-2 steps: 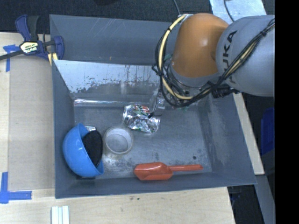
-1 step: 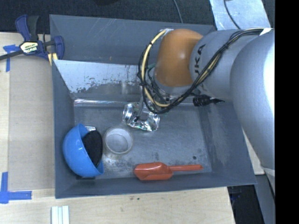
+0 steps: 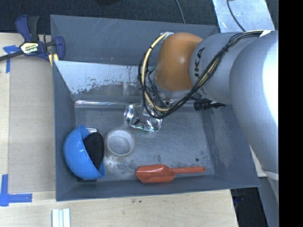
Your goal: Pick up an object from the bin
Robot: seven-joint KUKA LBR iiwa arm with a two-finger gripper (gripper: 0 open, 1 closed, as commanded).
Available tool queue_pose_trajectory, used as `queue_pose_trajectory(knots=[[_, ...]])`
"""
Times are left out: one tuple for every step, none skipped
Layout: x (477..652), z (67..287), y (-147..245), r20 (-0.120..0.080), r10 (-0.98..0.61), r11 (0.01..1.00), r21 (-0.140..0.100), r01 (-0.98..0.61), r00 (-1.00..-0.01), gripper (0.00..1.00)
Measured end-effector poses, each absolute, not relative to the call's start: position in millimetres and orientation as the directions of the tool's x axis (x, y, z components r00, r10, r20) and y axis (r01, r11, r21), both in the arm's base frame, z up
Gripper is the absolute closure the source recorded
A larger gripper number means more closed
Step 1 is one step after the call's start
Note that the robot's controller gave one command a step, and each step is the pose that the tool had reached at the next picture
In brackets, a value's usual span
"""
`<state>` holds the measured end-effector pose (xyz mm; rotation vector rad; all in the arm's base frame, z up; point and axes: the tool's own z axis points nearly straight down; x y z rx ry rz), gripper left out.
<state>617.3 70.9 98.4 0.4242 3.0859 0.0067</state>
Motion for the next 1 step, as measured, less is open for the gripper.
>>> queue_pose_trajectory(knots=[[617.0, 117.0, 74.9, -0.031, 0.104, 0.995, 0.004, 0.104, -0.994, 1.00]])
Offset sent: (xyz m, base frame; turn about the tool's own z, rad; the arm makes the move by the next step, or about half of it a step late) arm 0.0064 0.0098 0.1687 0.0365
